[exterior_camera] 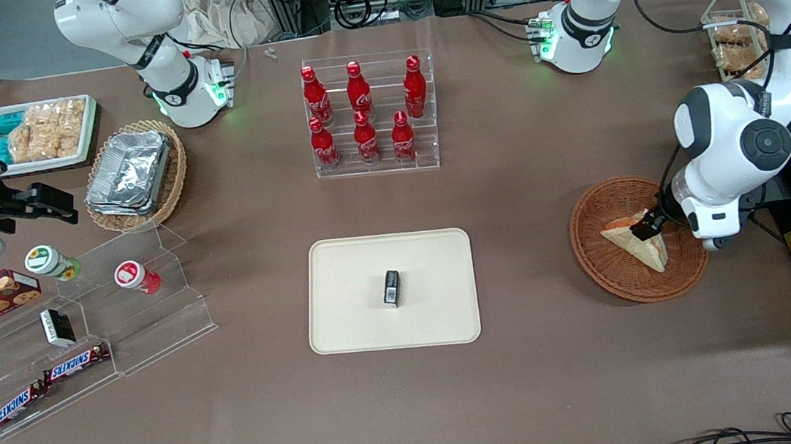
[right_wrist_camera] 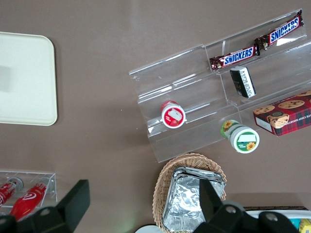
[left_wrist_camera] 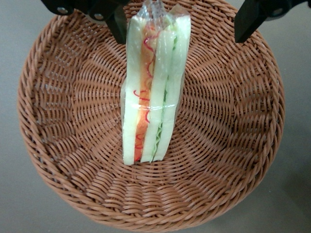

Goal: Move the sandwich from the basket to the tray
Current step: 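Close the left gripper on the sandwich and lift it from the basket, then carry the sandwich with the left gripper over to the cream tray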

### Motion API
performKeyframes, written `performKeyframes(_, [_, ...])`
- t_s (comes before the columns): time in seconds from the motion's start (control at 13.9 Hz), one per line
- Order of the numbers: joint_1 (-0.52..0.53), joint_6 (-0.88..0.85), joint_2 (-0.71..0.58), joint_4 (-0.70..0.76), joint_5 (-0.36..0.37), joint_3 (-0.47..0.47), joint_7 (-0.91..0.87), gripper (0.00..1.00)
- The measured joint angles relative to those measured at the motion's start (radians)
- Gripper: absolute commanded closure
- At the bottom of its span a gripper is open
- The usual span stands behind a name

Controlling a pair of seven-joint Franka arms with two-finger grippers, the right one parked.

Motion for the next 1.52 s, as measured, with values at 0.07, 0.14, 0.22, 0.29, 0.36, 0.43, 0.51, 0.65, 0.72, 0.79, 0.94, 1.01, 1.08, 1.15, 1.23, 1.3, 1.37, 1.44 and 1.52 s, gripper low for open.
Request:
performKeyframes(0.07, [0.001, 0.008, 0.007, 0.000, -0.001, 0.000, -0.001, 0.00])
performKeyframes(0.14, [0.002, 0.028, 0.017, -0.001, -0.003, 0.000, -0.004, 0.02])
performKeyframes(0.22, [0.002, 0.052, 0.031, -0.002, -0.004, 0.000, -0.014, 0.17])
performKeyframes(0.29, [0.002, 0.077, 0.047, -0.002, -0.004, 0.000, -0.030, 0.41])
performKeyframes(0.36, [0.001, 0.101, 0.063, -0.002, -0.005, -0.002, -0.054, 0.69])
performKeyframes(0.43, [0.000, 0.117, 0.075, -0.001, -0.005, -0.005, -0.082, 1.00])
performKeyframes(0.51, [0.000, 0.124, 0.083, 0.001, -0.005, -0.010, -0.107, 1.00])
performKeyframes(0.65, [-0.001, 0.126, 0.086, 0.011, -0.005, -0.023, -0.146, 1.00])
performKeyframes(0.72, [-0.002, 0.127, 0.086, 0.018, -0.005, -0.028, -0.172, 1.00])
performKeyframes(0.79, [-0.002, 0.127, 0.086, 0.027, -0.005, -0.032, -0.193, 1.00])
performKeyframes(0.94, [-0.002, 0.105, 0.085, 0.058, -0.005, -0.039, -0.209, 1.00])
performKeyframes(1.01, [-0.002, 0.055, 0.084, 0.091, -0.005, -0.046, -0.217, 1.00])
performKeyframes(1.08, [-0.002, -0.024, 0.081, 0.138, -0.004, -0.056, -0.221, 1.00])
performKeyframes(1.15, [-0.002, -0.123, 0.077, 0.201, -0.004, -0.070, -0.223, 1.00])
performKeyframes(1.23, [-0.003, -0.230, 0.072, 0.277, -0.003, -0.089, -0.225, 1.00])
performKeyframes(1.3, [-0.005, -0.337, 0.068, 0.359, -0.002, -0.108, -0.228, 1.00])
performKeyframes(1.37, [-0.011, -0.445, 0.063, 0.445, 0.002, -0.121, -0.229, 1.00])
performKeyframes(1.44, [-0.023, -0.551, 0.059, 0.535, 0.005, -0.127, -0.229, 1.00])
performKeyframes(1.52, [-0.043, -0.641, 0.056, 0.625, 0.005, -0.130, -0.228, 1.00])
